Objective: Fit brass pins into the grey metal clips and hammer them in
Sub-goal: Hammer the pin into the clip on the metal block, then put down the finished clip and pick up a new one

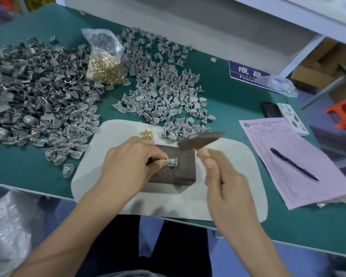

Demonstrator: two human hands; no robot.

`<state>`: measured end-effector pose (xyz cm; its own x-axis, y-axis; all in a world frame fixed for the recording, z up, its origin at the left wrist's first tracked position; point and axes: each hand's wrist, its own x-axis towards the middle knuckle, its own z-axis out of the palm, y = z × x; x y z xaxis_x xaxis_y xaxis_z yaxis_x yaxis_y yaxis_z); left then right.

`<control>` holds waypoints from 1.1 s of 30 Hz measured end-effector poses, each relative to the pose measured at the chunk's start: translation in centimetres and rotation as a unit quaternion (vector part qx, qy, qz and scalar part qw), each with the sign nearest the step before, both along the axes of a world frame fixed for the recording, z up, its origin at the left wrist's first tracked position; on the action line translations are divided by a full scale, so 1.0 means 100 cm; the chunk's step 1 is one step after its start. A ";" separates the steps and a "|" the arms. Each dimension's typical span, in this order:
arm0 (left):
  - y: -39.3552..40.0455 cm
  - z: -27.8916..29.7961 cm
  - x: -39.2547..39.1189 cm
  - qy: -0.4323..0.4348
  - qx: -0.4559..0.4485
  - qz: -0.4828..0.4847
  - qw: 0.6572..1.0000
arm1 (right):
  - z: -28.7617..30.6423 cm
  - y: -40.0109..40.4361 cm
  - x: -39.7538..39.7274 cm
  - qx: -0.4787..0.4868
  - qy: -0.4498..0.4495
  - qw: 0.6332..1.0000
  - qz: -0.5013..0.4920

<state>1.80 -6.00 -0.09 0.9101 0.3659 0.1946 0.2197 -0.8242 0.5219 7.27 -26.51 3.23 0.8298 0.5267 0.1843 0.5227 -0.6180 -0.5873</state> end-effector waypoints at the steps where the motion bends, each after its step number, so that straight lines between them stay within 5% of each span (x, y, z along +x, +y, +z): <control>1: 0.000 0.000 0.000 0.003 0.003 0.000 1.000 | -0.001 0.003 -0.002 -0.048 0.015 0.999 0.019; 4: 0.000 0.002 0.000 0.007 0.014 -0.007 1.000 | -0.003 0.000 0.001 -0.115 -0.011 0.993 0.031; 8: 0.001 0.004 0.001 0.006 0.015 -0.007 1.000 | -0.001 -0.001 0.001 0.004 -0.016 1.000 -0.021; 12: 0.001 0.005 0.001 0.012 0.016 -0.013 1.000 | -0.006 -0.002 0.003 -0.098 -0.005 0.995 0.006; 16: 0.002 0.004 0.002 0.019 0.006 -0.014 1.000 | -0.008 -0.002 0.001 0.016 -0.010 0.999 -0.028; 20: 0.001 0.005 0.001 0.015 0.007 -0.019 1.000 | -0.016 -0.004 -0.002 -0.081 0.021 0.996 -0.016; 25: -0.001 0.002 0.001 -0.006 -0.017 -0.021 1.000 | -0.022 -0.020 0.006 -0.062 -0.015 0.986 -0.154; 30: -0.007 -0.001 0.001 -0.018 -0.025 -0.020 0.999 | -0.039 -0.029 0.018 -0.231 -0.001 0.942 -0.245; 33: -0.007 -0.005 -0.003 -0.035 -0.030 -0.022 0.999 | -0.043 -0.022 0.013 -0.248 -0.016 0.937 -0.246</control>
<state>1.48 -6.74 -0.61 0.9109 0.3379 0.2368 0.1448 -0.7992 0.5834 8.56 -28.72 -1.02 0.9929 0.1092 0.0476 0.1152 -0.9817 -0.1517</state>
